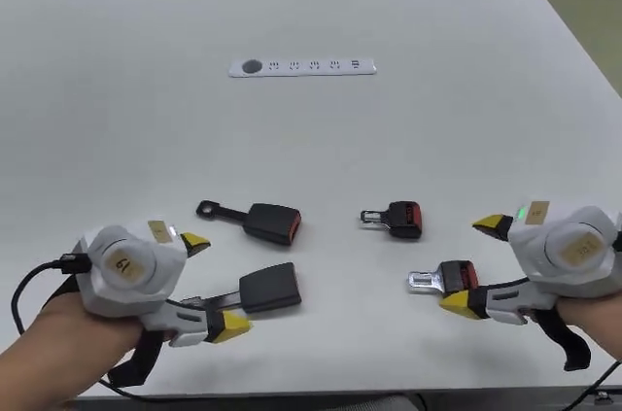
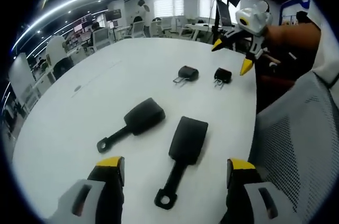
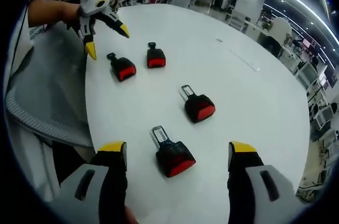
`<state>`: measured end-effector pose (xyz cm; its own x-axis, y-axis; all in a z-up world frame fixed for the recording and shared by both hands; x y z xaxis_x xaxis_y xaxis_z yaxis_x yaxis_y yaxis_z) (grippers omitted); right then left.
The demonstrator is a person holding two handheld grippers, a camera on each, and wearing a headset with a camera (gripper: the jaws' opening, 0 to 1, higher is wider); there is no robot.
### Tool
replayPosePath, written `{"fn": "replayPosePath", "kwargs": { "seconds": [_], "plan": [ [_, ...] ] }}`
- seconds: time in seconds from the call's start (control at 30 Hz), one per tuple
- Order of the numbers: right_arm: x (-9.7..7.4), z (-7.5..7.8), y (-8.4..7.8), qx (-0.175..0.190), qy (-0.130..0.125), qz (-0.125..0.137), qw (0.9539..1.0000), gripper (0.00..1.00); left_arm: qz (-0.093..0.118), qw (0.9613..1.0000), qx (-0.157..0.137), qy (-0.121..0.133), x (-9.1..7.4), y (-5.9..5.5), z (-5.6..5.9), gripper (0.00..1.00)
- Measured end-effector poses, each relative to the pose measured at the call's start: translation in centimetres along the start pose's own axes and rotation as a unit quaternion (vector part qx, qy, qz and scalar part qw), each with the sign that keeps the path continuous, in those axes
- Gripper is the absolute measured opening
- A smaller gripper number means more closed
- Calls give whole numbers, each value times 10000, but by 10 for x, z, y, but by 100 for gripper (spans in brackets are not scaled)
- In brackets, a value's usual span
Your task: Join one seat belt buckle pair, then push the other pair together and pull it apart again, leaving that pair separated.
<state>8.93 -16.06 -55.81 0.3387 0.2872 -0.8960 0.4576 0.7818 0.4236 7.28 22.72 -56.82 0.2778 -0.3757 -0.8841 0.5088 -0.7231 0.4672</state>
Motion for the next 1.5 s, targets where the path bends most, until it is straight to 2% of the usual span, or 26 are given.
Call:
{"fn": "replayPosePath", "kwargs": {
  "seconds": [0.17,0.27,0.33,0.6,0.7,1.03,1.5],
  "plan": [
    [-9,-3,-6,136,-153,-15,9998,94,38,9992,-287,285,-13,-10,-5,99],
    [-8,-4,-7,218,-193,30,9996,99,24,9990,-373,256,-15,-13,-3,100],
    [-7,-7,-6,345,-124,113,9993,100,2,9990,-361,267,-14,-12,-2,100],
    [-11,-9,-1,397,-244,230,9986,100,66,9992,-301,249,-13,-8,0,100],
    [-10,-10,-1,493,-194,250,9983,100,95,9994,-241,211,-12,-6,2,99],
    [-11,-13,-1,487,-233,44,9985,100,63,9994,-244,223,-12,-7,3,98],
    [-8,-14,1,453,-203,-45,9988,100,-1,9996,-201,219,-11,-8,3,99]
  ]
}}
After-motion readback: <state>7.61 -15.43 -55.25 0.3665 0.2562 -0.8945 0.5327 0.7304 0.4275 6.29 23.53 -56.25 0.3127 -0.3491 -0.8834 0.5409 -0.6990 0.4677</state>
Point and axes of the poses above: the centre of the closed fingertips' face, and the gripper's own axes: x roughly forward along the fingers, z roughly to its right, y roughly out of its top, the point moved 10 cm from there along -x, roughly backward along the fingers, and after that the axes turned 15 degrees about -z, right-handed, at the moved point
